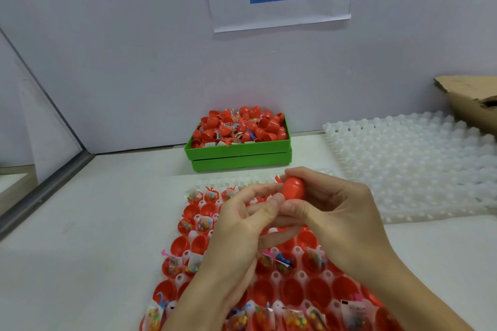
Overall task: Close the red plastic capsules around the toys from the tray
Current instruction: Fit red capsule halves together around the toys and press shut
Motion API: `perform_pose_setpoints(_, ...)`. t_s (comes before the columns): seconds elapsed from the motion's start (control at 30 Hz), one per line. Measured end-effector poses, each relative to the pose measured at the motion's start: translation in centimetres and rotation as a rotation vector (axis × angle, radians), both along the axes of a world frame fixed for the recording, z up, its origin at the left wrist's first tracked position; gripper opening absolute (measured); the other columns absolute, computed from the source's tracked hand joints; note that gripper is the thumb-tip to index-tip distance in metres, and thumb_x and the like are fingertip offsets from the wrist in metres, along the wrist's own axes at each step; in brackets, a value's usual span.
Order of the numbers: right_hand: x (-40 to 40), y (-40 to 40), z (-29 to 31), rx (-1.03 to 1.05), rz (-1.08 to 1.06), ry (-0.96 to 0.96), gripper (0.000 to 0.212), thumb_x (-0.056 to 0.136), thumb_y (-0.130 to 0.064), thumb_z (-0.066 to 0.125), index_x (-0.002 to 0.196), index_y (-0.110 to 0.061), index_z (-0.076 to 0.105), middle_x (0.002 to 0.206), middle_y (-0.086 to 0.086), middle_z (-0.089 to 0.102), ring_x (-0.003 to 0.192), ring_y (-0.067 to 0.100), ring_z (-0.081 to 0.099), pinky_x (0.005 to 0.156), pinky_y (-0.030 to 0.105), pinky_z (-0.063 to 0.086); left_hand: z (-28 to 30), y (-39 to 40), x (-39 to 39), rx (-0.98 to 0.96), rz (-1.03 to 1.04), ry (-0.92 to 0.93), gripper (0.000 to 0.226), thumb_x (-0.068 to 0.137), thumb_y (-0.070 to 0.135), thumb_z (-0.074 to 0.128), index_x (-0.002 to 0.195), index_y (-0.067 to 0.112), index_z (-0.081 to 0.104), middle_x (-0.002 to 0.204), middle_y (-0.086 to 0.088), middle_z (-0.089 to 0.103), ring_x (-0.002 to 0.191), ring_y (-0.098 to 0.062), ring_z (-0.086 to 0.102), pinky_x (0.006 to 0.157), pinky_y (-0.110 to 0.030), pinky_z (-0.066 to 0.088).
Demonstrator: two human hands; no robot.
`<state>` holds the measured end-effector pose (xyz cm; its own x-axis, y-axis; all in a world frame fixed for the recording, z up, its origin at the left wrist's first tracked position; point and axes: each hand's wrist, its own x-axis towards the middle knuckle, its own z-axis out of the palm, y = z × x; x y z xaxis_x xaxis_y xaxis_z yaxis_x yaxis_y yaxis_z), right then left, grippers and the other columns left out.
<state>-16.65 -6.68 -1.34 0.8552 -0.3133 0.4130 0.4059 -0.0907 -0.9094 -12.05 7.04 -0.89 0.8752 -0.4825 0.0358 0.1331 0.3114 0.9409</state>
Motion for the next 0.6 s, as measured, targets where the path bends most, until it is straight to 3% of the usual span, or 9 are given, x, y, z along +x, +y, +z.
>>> perform_pose_setpoints(0.13, 0.01, 0.16, -0.43, -0.164, -0.065, 0.015, 0.044, 0.070, -0.011, 0.085, 0.107, -0.033, 0.073, 0.096, -0.012, 0.076, 0.095, 0.011, 0.072, 0.084, 0.034, 0.059, 0.19, 0.35, 0.13, -0.084, 0.011, 0.044, 0.029, 0.077, 0.006, 0.068, 0.106, 0.002, 0.067, 0.072, -0.015, 0.070, 0.070, -0.020, 0.072, 0.067, -0.027, 0.059)
perform_pose_setpoints(0.27, 0.05, -0.19, -0.62, -0.245, -0.048, -0.010, 0.046, 0.079, -0.004, 0.078, 0.121, -0.022, 0.070, 0.105, -0.012, 0.075, 0.100, 0.007, 0.071, 0.089, 0.033, 0.057, 0.00, 0.39, 0.38, -0.084, 0.082, 0.031, 0.017, 0.087, 0.002, 0.062, 0.098, 0.005, 0.075, 0.091, -0.019, 0.075, 0.085, -0.024, 0.074, 0.074, -0.024, 0.059)
perform_pose_setpoints(0.4, 0.10, -0.70, -0.26, -0.331, -0.154, -0.056, 0.045, 0.079, 0.008, 0.074, 0.108, -0.026, 0.074, 0.094, -0.017, 0.076, 0.088, 0.003, 0.073, 0.083, 0.026, 0.058, -0.01, 0.70, 0.49, 0.095, 0.092, -0.195, 0.030, 0.076, 0.014, 0.076, 0.106, 0.017, 0.076, 0.093, -0.010, 0.077, 0.090, -0.022, 0.074, 0.080, -0.025, 0.058)
perform_pose_setpoints(0.6, -0.08, -0.47, -0.12, -0.316, -0.239, -0.067, 0.058, 0.072, 0.014, 0.074, 0.088, -0.041, 0.075, 0.074, -0.021, 0.074, 0.072, -0.001, 0.072, 0.072, 0.016, 0.056, -0.03, 0.35, 0.20, 0.268, 0.225, -0.403, 0.034, 0.075, 0.001, 0.079, 0.099, 0.025, 0.077, 0.082, 0.001, 0.078, 0.080, -0.016, 0.075, 0.074, -0.022, 0.058)
